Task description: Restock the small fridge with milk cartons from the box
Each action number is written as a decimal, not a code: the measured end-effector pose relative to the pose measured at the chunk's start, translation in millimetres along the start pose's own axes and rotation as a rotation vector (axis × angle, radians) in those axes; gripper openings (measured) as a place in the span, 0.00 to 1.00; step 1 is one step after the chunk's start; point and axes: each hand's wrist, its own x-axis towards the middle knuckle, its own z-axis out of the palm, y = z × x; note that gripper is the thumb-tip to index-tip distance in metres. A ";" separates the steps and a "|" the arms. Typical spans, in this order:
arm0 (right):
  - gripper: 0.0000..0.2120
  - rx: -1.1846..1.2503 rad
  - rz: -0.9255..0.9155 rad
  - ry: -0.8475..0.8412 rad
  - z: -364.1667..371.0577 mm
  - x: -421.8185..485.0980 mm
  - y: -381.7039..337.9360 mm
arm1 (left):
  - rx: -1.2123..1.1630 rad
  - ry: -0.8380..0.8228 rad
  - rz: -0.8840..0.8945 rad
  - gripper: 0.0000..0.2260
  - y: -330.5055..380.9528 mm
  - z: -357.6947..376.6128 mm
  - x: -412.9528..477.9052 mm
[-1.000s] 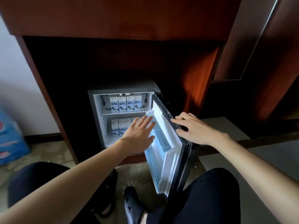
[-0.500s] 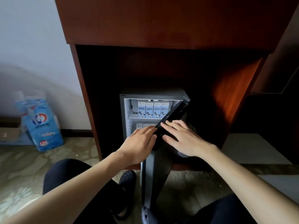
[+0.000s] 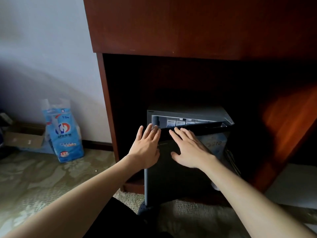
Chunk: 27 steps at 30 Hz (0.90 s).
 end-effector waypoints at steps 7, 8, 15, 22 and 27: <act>0.41 -0.036 0.008 0.001 2.9 46.7 1.5 | 0.005 -0.084 -0.124 0.48 -17.8 26.8 53.8; 0.41 -0.036 0.012 -0.008 3.6 52.7 2.8 | -0.003 -0.086 -0.136 0.50 -19.1 29.3 60.0; 0.43 -0.042 0.033 -0.035 8.1 83.5 11.2 | -0.034 -0.148 -0.124 0.50 -33.1 36.2 86.7; 0.42 0.057 0.083 -0.112 0.0 91.6 13.8 | -0.051 -0.304 -0.154 0.50 -32.0 15.4 98.7; 0.41 0.144 0.100 -0.128 -7.0 81.2 22.7 | -0.046 -0.287 -0.130 0.45 -19.7 -14.3 88.5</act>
